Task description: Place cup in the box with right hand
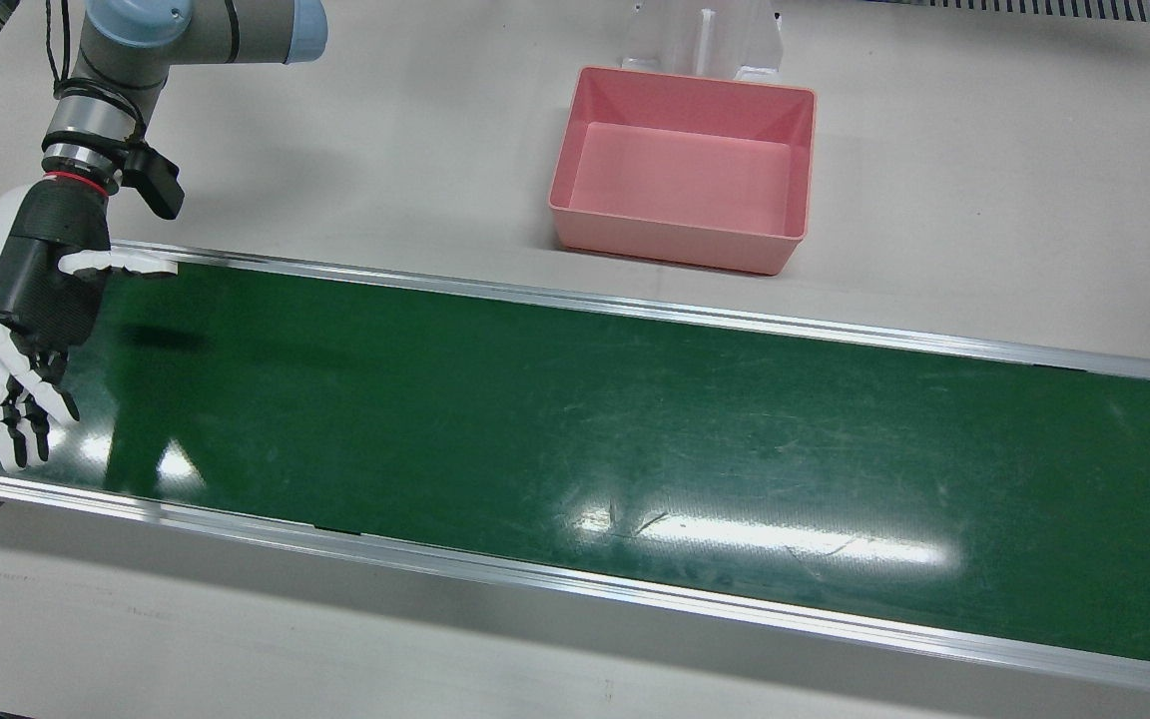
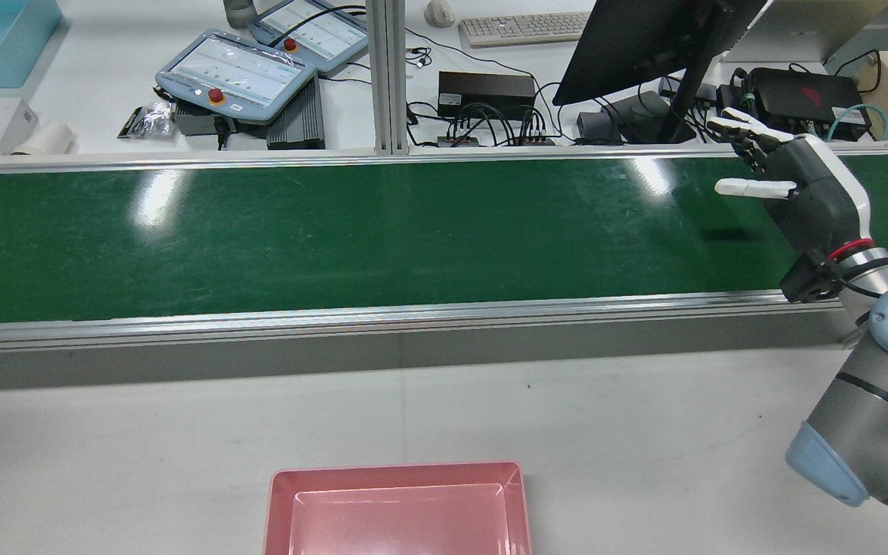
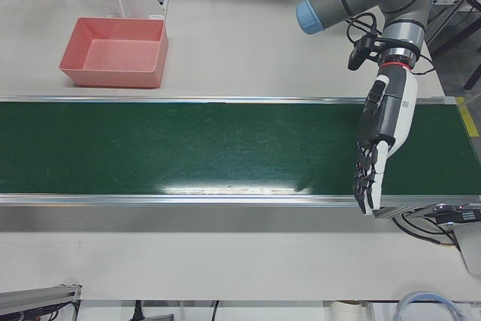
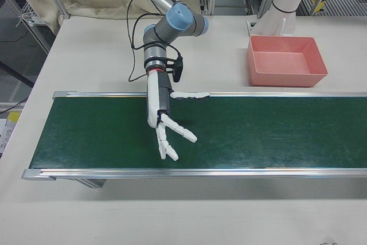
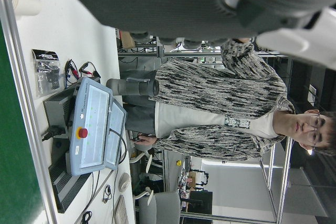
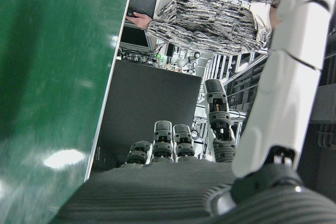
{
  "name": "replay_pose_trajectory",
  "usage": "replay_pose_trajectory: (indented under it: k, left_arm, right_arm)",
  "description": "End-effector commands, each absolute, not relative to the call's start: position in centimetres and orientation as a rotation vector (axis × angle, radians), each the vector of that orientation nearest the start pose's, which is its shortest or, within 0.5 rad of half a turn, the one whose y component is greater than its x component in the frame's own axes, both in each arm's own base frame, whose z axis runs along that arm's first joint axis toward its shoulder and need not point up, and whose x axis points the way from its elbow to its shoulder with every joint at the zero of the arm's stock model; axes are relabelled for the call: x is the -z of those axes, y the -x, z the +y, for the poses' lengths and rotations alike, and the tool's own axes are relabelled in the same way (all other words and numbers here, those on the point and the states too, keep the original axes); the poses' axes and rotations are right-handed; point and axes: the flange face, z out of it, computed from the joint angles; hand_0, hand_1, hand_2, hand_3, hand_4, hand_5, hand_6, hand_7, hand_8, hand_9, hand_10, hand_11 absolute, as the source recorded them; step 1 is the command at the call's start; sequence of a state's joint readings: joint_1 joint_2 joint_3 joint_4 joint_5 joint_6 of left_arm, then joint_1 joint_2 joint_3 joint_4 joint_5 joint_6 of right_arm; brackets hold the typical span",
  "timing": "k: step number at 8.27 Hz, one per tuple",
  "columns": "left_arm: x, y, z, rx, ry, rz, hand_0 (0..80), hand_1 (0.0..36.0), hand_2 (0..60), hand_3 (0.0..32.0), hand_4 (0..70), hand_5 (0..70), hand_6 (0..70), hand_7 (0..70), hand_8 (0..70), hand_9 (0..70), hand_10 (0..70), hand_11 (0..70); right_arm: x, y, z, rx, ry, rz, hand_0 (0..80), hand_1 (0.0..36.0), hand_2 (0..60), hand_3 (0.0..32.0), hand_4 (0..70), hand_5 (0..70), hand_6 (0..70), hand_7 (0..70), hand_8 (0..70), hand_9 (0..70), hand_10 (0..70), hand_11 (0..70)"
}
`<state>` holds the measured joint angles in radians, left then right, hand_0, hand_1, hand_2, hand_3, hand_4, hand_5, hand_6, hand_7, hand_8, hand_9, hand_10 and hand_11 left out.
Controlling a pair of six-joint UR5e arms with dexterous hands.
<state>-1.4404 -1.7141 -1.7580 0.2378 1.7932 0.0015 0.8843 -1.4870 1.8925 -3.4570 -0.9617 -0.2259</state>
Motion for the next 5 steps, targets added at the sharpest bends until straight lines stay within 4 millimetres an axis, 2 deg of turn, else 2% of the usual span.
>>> replay_pose_trajectory:
  k: [1,2,4,5]
  left_arm:
    - [-54.57,4.04,-54.79,1.929,0.355,2.122,0.0,0.0,0.0,0.0,0.0,0.0,0.0,0.0,0.0,0.0,0.0,0.0]
    - [-54.57,4.04,-54.79,1.929,0.355,2.122,0.0,0.0,0.0,0.0,0.0,0.0,0.0,0.0,0.0,0.0,0.0,0.0]
    - [-54.65,4.05,-54.73,1.930,0.355,2.120,0.0,0.0,0.0,0.0,0.0,0.0,0.0,0.0,0.0,0.0,0.0,0.0]
    - [-54.57,4.04,-54.79,1.929,0.355,2.121,0.0,0.0,0.0,0.0,0.0,0.0,0.0,0.0,0.0,0.0,0.0,0.0]
  right_arm:
    - [-52.57,16.35,-49.59,2.245,0.115,2.434,55.3,16.0,5.5,0.0,14.9,6.8,5.7,17.6,9.7,17.4,4.3,8.1]
    - [-52.50,16.35,-49.58,2.243,0.114,2.435,56.8,13.3,0.0,0.0,17.4,6.9,5.7,17.6,9.7,17.5,4.7,8.7]
    - [-52.50,16.58,-49.51,2.245,0.110,2.439,55.6,15.5,4.0,0.0,12.6,7.0,5.7,17.4,9.7,17.5,4.9,9.2]
    - [-52.57,16.96,-49.39,2.250,0.102,2.443,56.5,14.8,1.9,0.0,14.3,7.1,5.7,17.2,9.7,17.4,4.8,9.0]
